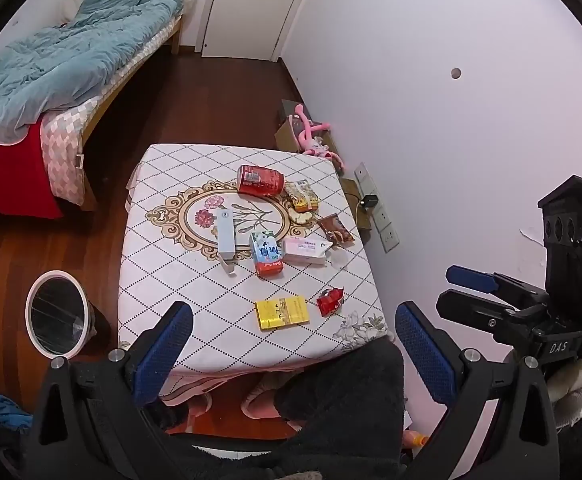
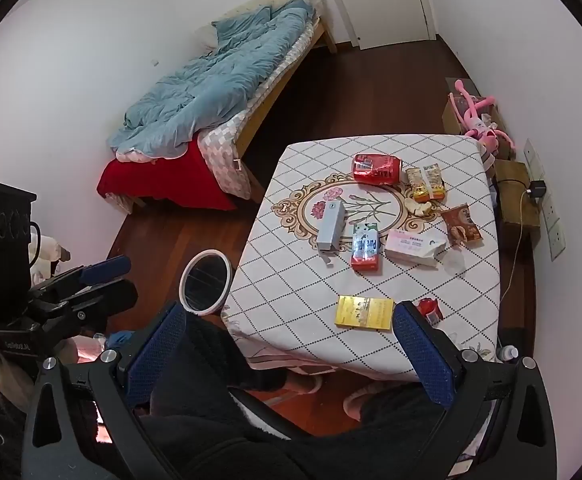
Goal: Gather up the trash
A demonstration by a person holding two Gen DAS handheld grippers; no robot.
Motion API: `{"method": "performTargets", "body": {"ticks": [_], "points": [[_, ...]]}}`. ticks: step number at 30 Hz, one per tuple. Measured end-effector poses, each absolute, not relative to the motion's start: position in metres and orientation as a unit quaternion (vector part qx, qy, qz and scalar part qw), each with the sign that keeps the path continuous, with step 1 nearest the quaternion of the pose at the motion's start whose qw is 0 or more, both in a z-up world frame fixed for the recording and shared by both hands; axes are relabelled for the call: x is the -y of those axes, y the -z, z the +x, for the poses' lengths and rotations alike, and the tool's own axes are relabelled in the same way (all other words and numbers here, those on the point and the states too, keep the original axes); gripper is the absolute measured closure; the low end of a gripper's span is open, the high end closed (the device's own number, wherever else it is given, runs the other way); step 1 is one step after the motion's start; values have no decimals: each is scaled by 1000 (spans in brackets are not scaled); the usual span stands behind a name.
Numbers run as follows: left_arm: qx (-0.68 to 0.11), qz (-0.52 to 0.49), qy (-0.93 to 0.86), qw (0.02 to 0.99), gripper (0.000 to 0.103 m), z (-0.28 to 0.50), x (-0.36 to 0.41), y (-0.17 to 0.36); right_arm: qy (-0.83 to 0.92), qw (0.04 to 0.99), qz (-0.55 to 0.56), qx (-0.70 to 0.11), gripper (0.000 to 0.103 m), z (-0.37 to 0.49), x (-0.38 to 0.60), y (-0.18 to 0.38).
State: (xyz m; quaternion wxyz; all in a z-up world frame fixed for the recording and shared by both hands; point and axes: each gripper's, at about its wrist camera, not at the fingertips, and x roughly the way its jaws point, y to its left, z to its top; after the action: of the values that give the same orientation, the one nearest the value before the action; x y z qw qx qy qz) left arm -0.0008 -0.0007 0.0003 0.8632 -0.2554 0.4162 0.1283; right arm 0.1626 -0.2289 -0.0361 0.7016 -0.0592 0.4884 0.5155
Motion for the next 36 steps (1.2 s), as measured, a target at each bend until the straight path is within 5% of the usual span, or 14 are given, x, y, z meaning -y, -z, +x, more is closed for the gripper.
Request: {"method": "performTargets", "body": {"ticks": [36], "points": [[-416,-259,-110,865,0,8,4,1,-524,692,-63,-493,0,157,227,36]]}}
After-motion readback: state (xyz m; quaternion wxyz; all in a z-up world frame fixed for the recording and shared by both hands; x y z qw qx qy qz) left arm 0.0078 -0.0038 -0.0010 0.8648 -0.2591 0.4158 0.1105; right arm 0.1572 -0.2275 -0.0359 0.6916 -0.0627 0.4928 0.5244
